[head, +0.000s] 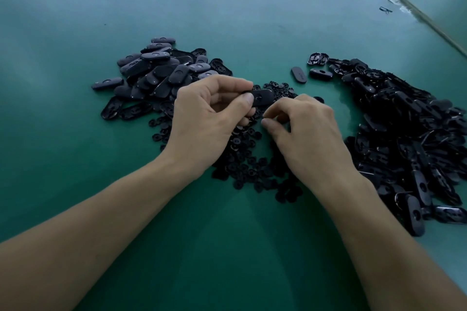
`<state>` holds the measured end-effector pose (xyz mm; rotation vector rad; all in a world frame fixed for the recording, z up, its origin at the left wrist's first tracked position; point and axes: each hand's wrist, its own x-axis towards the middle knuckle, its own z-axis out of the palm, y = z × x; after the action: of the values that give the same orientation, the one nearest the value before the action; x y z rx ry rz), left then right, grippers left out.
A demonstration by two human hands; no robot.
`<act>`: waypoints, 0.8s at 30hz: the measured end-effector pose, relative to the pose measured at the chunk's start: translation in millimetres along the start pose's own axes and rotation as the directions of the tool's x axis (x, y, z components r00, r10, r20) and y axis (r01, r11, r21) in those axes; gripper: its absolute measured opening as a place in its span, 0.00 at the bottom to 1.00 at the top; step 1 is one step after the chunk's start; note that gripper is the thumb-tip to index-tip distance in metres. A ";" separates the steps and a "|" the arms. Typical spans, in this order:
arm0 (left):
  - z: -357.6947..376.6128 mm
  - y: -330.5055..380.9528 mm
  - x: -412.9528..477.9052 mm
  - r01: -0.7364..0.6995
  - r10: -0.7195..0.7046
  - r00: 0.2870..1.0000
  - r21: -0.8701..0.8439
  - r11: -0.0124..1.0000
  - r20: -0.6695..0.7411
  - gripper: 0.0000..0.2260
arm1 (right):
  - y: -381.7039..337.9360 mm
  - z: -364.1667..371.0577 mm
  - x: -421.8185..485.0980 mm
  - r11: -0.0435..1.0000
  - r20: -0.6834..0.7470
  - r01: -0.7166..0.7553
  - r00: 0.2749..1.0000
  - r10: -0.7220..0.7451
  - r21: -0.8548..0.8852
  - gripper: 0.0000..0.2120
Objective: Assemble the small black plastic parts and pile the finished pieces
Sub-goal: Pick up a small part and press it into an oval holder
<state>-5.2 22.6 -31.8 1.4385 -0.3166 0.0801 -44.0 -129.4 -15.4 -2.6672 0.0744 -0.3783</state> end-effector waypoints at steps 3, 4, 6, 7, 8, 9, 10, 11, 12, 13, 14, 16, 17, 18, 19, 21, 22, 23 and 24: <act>0.2 1.1 -0.3 0.003 -0.003 1.000 0.000 1.000 -0.004 0.06 | -1.5 3.1 0.4 0.999 -0.026 0.023 0.999 -0.024 -0.022 0.07; 0.1 1.2 -0.1 0.003 -0.003 1.000 0.001 1.000 -0.005 0.06 | -1.5 3.4 0.7 0.999 -0.035 0.029 0.999 -0.030 -0.021 0.07; -0.4 1.2 0.1 0.005 -0.005 1.000 0.005 1.000 -0.011 0.06 | -0.9 2.4 1.1 0.999 -0.067 0.037 0.997 -0.035 0.034 0.07; -0.4 1.1 0.3 0.004 -0.004 1.000 0.009 1.000 -0.014 0.06 | -0.6 1.0 1.2 0.995 -0.100 0.041 0.995 -0.032 0.086 0.07; -0.4 0.9 0.3 0.004 -0.004 1.000 0.014 1.000 -0.017 0.06 | -0.4 -1.1 1.1 0.988 -0.139 0.048 0.990 -0.027 0.146 0.06; -0.3 0.7 0.2 0.005 -0.005 1.000 0.017 1.000 -0.017 0.06 | -0.3 -2.8 0.8 0.977 -0.178 0.056 0.984 -0.019 0.207 0.05; -0.2 0.6 0.0 0.008 -0.007 1.000 0.020 1.000 -0.014 0.06 | -0.5 -4.4 0.1 0.964 -0.210 0.064 0.978 -0.009 0.258 0.05; -0.2 0.6 -0.3 0.010 -0.010 1.000 0.021 1.000 -0.008 0.06 | -0.8 -5.7 -0.8 0.952 -0.235 0.073 0.972 -0.001 0.298 0.04; -0.3 0.4 -0.5 0.011 -0.011 1.000 0.021 1.000 -0.003 0.06 | -0.9 -6.7 -1.8 0.939 -0.253 0.081 0.967 0.006 0.334 0.03; -0.5 0.1 -0.5 0.011 -0.011 1.000 0.024 1.000 0.000 0.07 | -0.7 -7.4 -2.2 0.924 -0.261 0.084 0.965 0.018 0.372 0.03; -0.8 -0.2 -0.5 0.010 -0.011 1.000 0.030 1.000 0.003 0.07 | -0.3 -8.1 -2.6 0.908 -0.259 0.082 0.965 0.030 0.412 0.05; -1.0 -0.4 -0.7 0.004 -0.005 1.000 0.043 0.999 0.013 0.06 | 0.9 -8.8 -3.3 0.884 -0.239 0.079 0.970 0.038 0.461 0.09; -1.0 -0.6 -0.7 0.001 -0.001 1.000 0.049 0.999 0.018 0.06 | 1.2 -8.9 -3.8 0.881 -0.228 0.080 0.973 0.032 0.467 0.11; -0.9 -0.8 -0.7 -0.002 0.001 1.000 0.055 0.998 0.021 0.06 | 1.3 -9.3 -3.6 0.877 -0.216 0.081 0.976 0.026 0.474 0.11; -1.0 -0.9 -0.9 -0.004 0.003 1.000 0.062 0.998 0.020 0.05 | 0.9 -9.0 -4.0 0.871 -0.206 0.079 0.978 0.026 0.484 0.10; -1.3 -0.9 -0.5 -0.012 0.010 1.000 0.076 0.997 0.019 0.06 | 0.3 -9.1 -4.5 0.857 -0.198 0.069 0.979 0.039 0.511 0.09; -1.4 -1.1 -0.3 -0.015 0.014 1.000 0.078 0.997 0.019 0.06 | 0.0 -9.1 -4.5 0.851 -0.198 0.070 0.979 0.041 0.521 0.09; -1.4 -1.0 -0.2 -0.018 0.016 1.000 0.076 0.997 0.019 0.06 | -0.3 -9.5 -4.4 0.846 -0.200 0.076 0.979 0.037 0.528 0.09; -1.2 -0.9 -0.3 -0.018 0.016 1.000 0.074 0.997 0.021 0.06 | -0.7 -10.0 -4.2 0.841 -0.204 0.083 0.978 0.033 0.534 0.09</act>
<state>-5.1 23.7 -32.8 1.5109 -0.3453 0.0919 -50.8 -132.5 -7.5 -2.0619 -0.0071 -0.5871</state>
